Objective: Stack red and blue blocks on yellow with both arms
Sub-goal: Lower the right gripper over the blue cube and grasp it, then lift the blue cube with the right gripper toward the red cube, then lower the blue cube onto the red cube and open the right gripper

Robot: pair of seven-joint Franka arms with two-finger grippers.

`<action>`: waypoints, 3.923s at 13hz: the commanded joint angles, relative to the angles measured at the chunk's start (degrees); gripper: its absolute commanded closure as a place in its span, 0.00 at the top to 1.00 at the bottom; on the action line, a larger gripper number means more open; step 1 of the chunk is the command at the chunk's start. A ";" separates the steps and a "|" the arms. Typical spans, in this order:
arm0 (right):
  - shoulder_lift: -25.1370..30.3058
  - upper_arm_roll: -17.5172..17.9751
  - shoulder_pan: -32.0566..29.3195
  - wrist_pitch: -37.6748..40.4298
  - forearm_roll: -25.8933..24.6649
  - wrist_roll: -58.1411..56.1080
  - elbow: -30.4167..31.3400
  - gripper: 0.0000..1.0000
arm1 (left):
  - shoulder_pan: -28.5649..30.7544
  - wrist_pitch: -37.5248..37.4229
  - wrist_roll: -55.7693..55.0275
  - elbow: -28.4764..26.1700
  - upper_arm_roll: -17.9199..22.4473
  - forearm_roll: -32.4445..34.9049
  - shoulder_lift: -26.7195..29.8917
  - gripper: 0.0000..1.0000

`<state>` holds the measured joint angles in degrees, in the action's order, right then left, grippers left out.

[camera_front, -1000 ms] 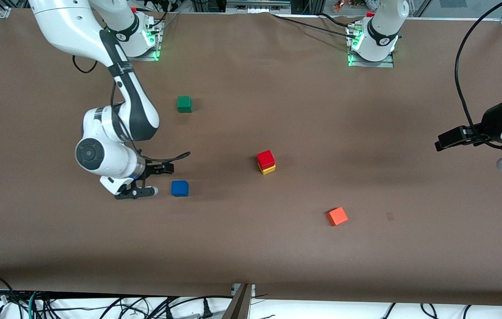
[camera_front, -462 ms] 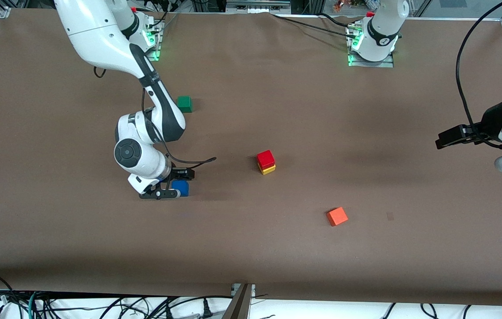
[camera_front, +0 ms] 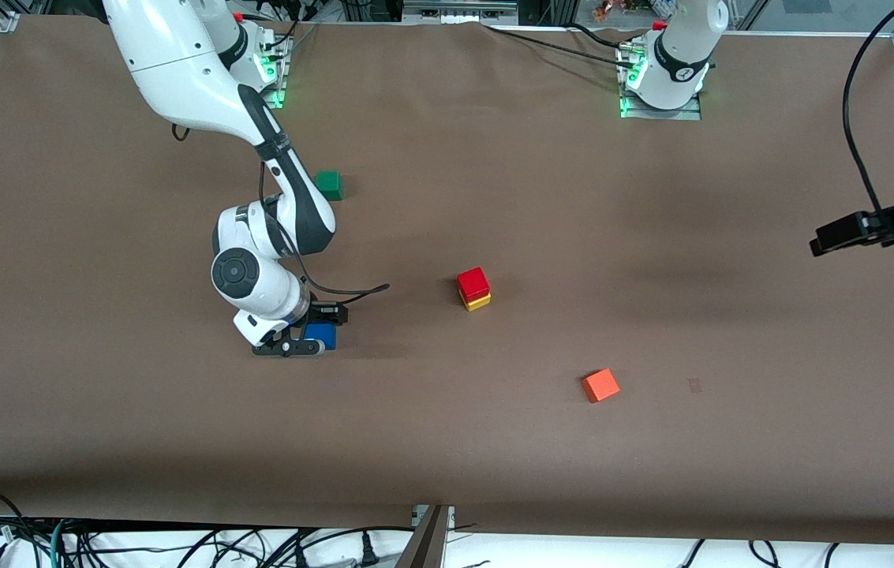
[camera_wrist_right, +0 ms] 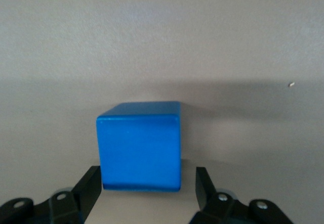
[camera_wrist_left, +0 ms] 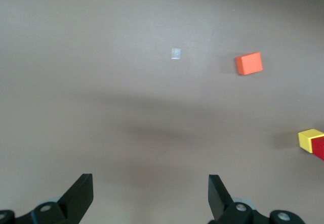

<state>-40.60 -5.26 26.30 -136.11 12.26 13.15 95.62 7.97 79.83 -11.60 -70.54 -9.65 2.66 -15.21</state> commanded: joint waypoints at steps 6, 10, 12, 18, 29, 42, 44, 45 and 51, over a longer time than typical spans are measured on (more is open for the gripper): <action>-1.06 -0.19 -0.55 -0.20 0.75 -0.13 -2.37 0.75 | -5.42 0.59 8.00 -14.18 7.46 -2.65 10.54 1.00; -1.06 -0.28 -0.73 0.41 0.75 -0.75 -3.33 0.44 | -5.33 0.50 6.33 -14.46 8.51 -5.12 10.46 1.00; -0.63 -0.37 -0.90 2.94 0.84 -0.67 -4.82 0.36 | -5.33 0.32 6.24 -13.85 8.51 -5.12 9.76 1.00; 2.88 -0.02 0.32 21.05 0.57 -0.05 -15.20 0.36 | -5.51 0.41 6.24 -13.40 8.07 -5.03 9.23 1.00; 2.55 -0.10 19.38 25.38 0.13 30.51 -25.49 0.40 | -5.24 0.59 6.33 -11.73 8.25 -5.12 8.00 1.00; -3.17 -0.37 24.67 14.13 -6.90 39.85 -25.66 0.44 | -5.33 0.59 6.24 -11.64 8.25 -5.29 7.91 1.00; -3.61 -0.46 24.67 13.34 -8.12 39.85 -25.66 0.45 | -5.42 0.59 6.24 -11.64 8.25 -5.29 7.83 1.00; -3.96 -0.46 24.67 12.55 -8.74 39.85 -25.66 0.46 | -5.42 0.59 6.24 -11.64 8.25 -5.29 7.83 1.00; -6.42 -0.46 24.93 9.81 -10.14 40.20 -25.58 0.49 | -5.42 0.59 6.24 -11.64 8.25 -5.29 7.83 1.00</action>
<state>-45.21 -5.14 50.43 -125.94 3.82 51.79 72.06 2.61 80.71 -5.28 -83.35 -1.61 -1.12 -6.99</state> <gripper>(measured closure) 0.445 0.000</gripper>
